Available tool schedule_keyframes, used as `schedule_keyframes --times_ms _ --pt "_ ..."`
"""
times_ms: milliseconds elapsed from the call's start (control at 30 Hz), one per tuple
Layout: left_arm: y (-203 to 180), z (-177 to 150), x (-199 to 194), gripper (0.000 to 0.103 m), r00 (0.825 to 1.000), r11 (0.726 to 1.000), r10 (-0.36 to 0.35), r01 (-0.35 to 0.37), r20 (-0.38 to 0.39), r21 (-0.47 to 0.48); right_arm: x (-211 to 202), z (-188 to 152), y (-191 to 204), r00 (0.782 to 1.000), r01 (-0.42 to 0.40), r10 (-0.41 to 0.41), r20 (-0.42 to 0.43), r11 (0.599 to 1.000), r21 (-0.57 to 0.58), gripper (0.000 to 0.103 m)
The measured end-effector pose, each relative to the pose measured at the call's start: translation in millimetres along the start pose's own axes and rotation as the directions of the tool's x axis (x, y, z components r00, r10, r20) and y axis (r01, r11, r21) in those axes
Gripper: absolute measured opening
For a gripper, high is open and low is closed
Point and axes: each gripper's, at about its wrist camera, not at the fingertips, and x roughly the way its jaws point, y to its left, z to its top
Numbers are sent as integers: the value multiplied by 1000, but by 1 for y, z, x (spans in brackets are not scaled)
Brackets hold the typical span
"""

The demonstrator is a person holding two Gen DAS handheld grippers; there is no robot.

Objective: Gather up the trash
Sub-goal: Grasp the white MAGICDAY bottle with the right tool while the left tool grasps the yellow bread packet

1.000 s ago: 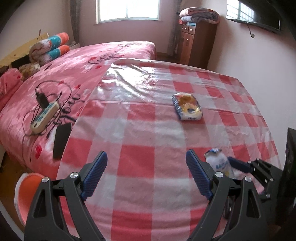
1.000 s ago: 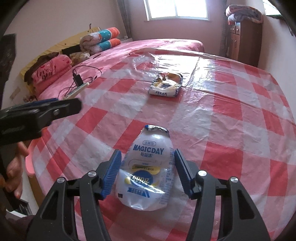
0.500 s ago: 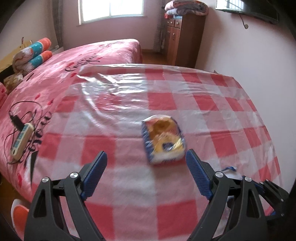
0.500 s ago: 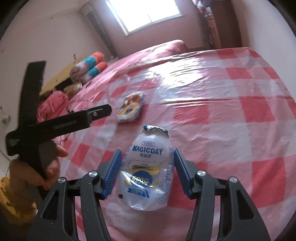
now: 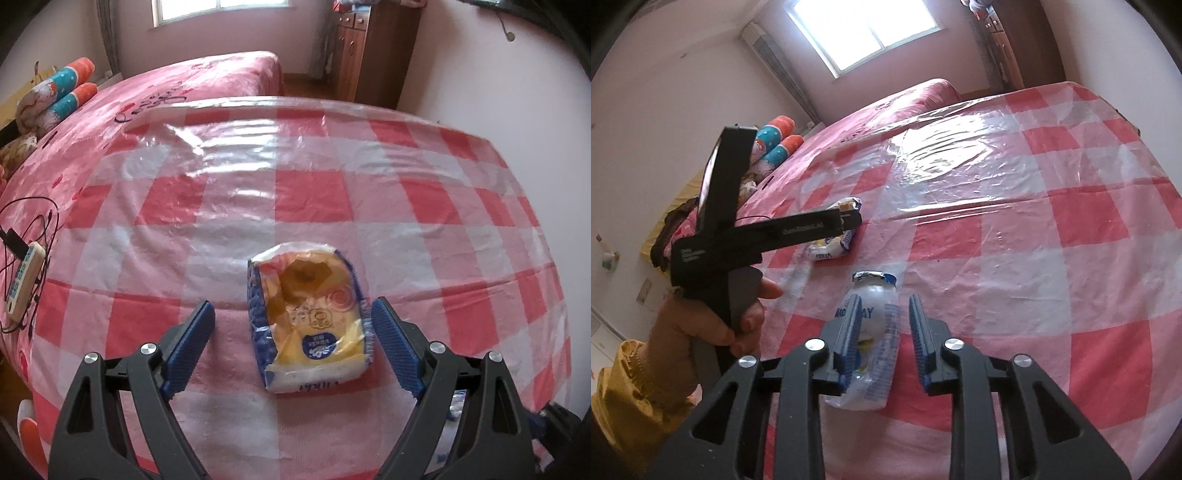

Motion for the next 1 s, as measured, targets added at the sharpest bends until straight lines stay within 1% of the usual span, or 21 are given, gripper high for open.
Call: schedule_keyframes --times_ms 67,100,133,167,200,233,333,533,600,700,833,933,967,1000 --pt "-5 -1 0 84 1000 999 25 -25 11 23 -1 0 2 1000 -3 3 0 1000 -7 61" --pt "-5 -2 0 81 999 999 31 -31 16 28 -1 -1 3 1000 0 0 -1 1000 -15 63" --pt "-5 -2 -1 75 999 999 31 -32 23 28 -1 -1 5 1000 7 -7 -4 1000 -27 64" --pt "-5 -3 -2 71 999 999 34 -35 32 24 1 -2 9 1000 17 -18 -10 999 -44 65" --pt "-4 -3 -3 64 999 999 35 -36 37 22 4 -3 13 1000 27 -27 -15 998 -60 65" --pt "-4 -3 -5 60 999 999 35 -35 42 21 6 -4 16 999 37 -39 -20 997 -74 65" --pt "-1 -4 -6 53 998 999 34 -34 45 11 15 -7 24 996 71 -76 -41 991 -115 66" --pt "7 -6 -14 45 999 1000 8 -8 50 -15 26 -12 42 985 152 -165 -44 966 -211 73" --pt "14 -8 -18 43 999 999 0 1 52 -34 28 -13 45 982 169 -184 -45 959 -229 74" --pt "23 -13 -22 43 998 998 -4 7 56 -58 30 -14 46 981 173 -189 -46 957 -232 74" --pt "38 -25 -31 42 998 996 -16 21 63 -81 34 -14 48 974 201 -221 -47 943 -265 73" --pt "46 -34 -38 42 998 995 -25 31 66 -92 37 -12 49 972 209 -230 -46 939 -273 70" --pt "49 -37 -41 42 997 995 -30 37 68 -96 37 -12 48 972 208 -228 -46 939 -273 67" --pt "51 -40 -44 42 997 994 -34 41 71 -97 37 -11 47 974 201 -222 -47 941 -272 61"
